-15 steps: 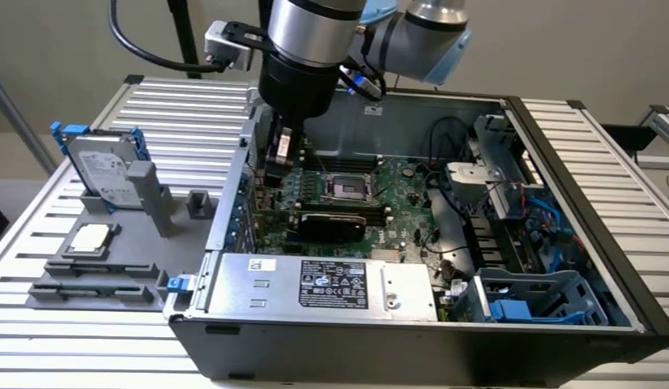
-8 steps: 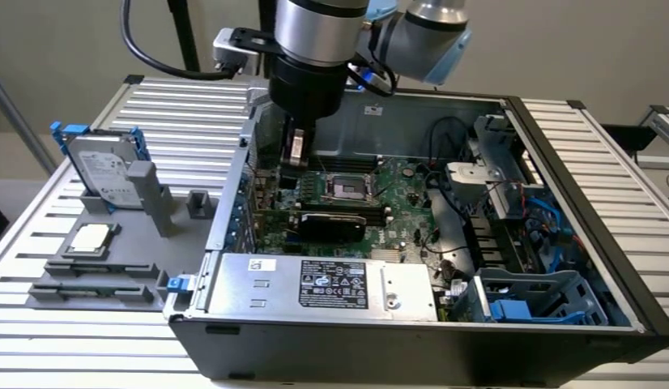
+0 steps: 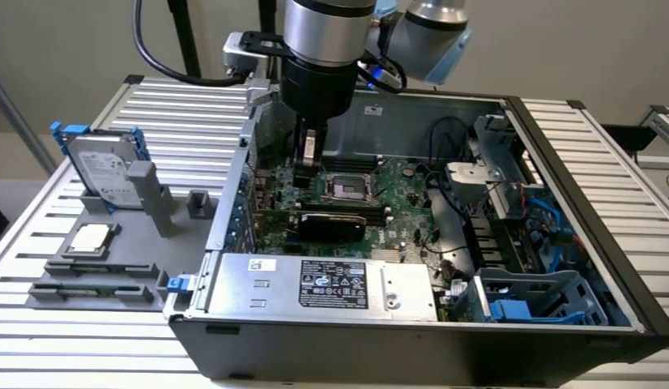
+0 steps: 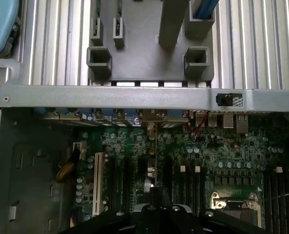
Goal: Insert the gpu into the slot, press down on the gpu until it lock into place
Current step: 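Press down on the gpu until it lock into place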
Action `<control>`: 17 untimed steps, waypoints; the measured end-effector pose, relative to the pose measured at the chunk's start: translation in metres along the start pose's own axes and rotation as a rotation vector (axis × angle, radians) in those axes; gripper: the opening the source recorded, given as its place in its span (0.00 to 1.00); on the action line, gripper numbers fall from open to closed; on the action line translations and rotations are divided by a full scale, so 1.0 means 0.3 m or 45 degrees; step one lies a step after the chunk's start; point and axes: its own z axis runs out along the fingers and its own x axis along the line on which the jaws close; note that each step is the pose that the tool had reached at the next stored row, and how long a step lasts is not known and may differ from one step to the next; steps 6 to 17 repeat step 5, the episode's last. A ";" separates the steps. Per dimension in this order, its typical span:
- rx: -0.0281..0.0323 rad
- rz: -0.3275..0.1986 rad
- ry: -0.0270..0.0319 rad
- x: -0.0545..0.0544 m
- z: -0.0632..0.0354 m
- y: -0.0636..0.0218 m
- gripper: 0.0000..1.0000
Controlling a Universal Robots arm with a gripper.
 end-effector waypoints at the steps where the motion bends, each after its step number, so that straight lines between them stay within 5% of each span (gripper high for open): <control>1: 0.0001 0.000 0.0000 0.000 0.000 0.000 0.11; 17: 0.0001 0.000 0.0000 0.000 0.000 0.000 0.11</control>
